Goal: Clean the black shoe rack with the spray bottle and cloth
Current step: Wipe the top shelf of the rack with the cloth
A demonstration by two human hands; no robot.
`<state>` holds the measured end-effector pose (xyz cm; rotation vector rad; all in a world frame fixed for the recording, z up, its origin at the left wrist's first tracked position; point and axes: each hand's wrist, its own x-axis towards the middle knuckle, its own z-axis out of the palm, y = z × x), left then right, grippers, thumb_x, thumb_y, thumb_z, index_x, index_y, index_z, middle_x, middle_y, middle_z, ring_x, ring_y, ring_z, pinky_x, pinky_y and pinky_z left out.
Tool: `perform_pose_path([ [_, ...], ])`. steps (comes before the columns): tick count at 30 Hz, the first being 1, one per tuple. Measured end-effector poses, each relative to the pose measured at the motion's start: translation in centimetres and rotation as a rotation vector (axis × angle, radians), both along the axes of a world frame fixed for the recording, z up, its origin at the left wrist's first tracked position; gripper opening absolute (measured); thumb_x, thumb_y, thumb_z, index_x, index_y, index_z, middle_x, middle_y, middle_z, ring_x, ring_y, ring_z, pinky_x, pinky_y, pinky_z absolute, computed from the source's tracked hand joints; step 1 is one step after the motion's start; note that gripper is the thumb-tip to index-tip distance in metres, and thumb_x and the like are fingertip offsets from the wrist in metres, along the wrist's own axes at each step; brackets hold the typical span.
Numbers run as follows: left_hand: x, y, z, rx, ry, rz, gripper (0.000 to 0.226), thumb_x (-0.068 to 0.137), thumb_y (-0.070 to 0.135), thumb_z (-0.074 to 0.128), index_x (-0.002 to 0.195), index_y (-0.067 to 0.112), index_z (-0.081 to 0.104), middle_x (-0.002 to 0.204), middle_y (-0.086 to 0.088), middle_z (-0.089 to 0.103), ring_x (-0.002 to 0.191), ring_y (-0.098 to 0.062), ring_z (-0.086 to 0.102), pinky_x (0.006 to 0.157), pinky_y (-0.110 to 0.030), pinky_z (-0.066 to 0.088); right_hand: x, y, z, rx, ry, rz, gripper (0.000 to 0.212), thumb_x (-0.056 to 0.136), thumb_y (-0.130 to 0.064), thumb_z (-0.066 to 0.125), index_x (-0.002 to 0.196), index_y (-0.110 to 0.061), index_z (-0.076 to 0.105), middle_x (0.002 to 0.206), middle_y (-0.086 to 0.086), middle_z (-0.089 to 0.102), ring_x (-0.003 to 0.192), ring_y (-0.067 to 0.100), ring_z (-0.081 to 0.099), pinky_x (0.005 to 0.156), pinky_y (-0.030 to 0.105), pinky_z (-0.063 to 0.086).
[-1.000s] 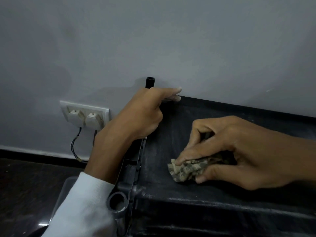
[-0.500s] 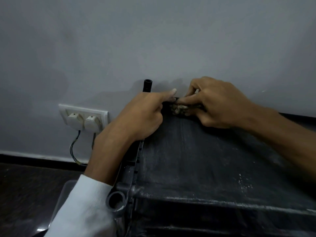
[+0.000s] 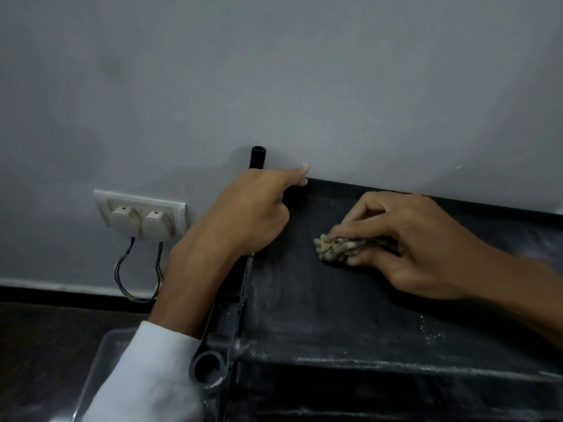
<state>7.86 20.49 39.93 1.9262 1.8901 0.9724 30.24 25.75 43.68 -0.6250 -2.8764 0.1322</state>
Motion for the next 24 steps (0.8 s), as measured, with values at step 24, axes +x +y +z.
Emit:
perform_pose_path([
  [24,0.0,0.1,0.0,-0.001,0.049,-0.002,0.070,0.090,-0.007,0.041,0.150,0.026,0.038,0.142,0.004,0.056,0.133,-0.018,0.046,0.109,-0.035,0.039,-2.2,-0.5,1.9,-0.086,-0.029,-0.163,0.033,0.084,-0.040,0.072,0.117,-0.037,0.066,0.110,-0.016,0.060,0.098,0.000,0.056,0.083,0.015,0.045],
])
